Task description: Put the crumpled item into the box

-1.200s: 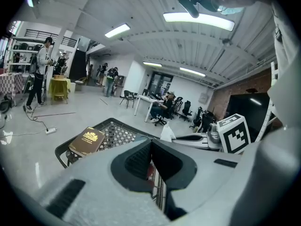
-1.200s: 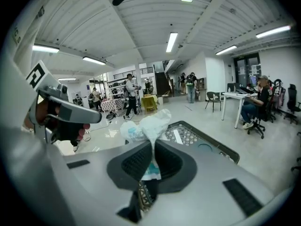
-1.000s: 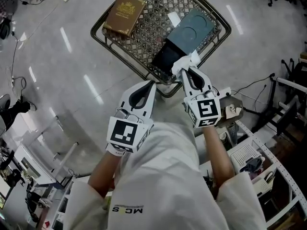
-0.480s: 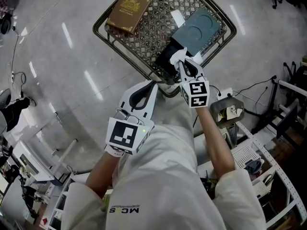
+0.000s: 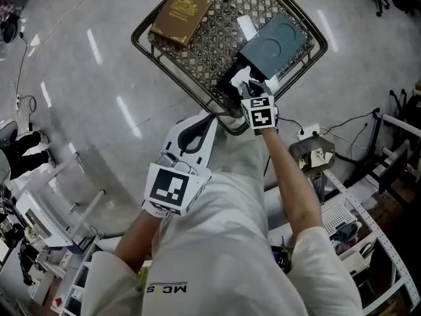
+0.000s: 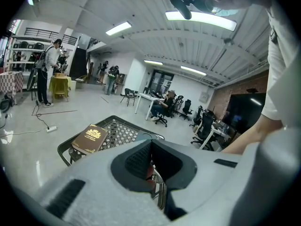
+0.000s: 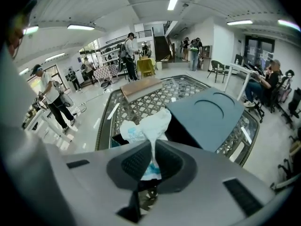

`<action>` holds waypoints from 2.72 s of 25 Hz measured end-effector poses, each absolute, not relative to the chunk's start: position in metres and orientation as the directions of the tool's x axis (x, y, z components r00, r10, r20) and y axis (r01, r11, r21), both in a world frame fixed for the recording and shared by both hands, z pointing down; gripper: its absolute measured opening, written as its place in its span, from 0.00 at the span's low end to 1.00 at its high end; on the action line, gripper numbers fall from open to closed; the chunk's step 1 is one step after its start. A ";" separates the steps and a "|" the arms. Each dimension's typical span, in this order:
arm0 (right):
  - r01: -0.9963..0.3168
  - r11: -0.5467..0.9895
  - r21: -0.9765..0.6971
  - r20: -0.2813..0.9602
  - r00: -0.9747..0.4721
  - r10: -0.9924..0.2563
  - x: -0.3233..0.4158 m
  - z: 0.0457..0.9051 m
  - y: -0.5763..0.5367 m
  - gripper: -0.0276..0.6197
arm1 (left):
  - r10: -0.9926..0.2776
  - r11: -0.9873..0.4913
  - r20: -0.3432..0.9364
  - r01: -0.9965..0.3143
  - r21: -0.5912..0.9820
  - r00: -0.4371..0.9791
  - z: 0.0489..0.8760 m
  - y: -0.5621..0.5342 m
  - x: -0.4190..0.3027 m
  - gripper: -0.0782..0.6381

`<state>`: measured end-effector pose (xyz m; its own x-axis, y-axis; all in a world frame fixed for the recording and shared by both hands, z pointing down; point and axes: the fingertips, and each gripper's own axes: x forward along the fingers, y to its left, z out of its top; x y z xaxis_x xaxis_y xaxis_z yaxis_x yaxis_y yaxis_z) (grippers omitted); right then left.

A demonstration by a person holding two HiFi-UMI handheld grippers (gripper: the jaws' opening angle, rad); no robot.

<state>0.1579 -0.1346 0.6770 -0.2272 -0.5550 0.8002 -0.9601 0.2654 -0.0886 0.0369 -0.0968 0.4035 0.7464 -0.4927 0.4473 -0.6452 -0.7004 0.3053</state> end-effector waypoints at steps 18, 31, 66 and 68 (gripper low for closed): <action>-0.951 0.303 -0.063 0.867 -0.202 -0.455 0.146 0.702 -0.132 0.14 | -0.495 -0.704 0.442 -0.643 0.300 0.748 0.400 -0.098 0.024 0.14; -0.968 0.242 -0.063 0.732 -0.209 -0.648 0.144 0.597 -0.129 0.14 | -0.497 -0.728 0.391 -0.617 0.297 0.775 0.386 -0.095 0.025 0.14; -0.986 0.160 -0.049 0.212 -0.167 -0.963 0.148 0.299 -0.055 0.08 | -0.565 -0.747 0.259 -0.619 0.243 0.783 0.328 -0.094 0.008 0.14; -0.987 0.152 -0.054 0.208 -0.160 -0.965 0.147 0.299 -0.051 0.08 | -0.567 -0.746 0.256 -0.620 0.242 0.783 0.326 -0.093 0.006 0.14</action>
